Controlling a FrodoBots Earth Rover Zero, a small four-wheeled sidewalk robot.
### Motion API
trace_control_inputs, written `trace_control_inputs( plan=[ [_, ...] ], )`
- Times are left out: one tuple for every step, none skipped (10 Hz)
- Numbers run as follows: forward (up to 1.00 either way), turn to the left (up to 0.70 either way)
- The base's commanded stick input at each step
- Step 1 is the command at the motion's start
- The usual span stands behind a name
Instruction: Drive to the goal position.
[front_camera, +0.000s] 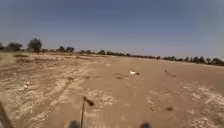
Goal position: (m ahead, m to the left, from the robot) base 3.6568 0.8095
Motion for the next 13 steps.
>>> trace_control_inputs(
  plan=[
    [0.5,0.0],
    [0.5,0.0],
    [0.5,0.0],
    [0.5,0.0],
    [0.5,0.0],
    [0.5,0.0],
    [0.5,0.0],
    [0.5,0.0],
    [0.5,0.0],
    [0.5,0.0],
    [0.5,0.0],
    [0.5,0.0],
    [0.5,0.0]
  ],
)
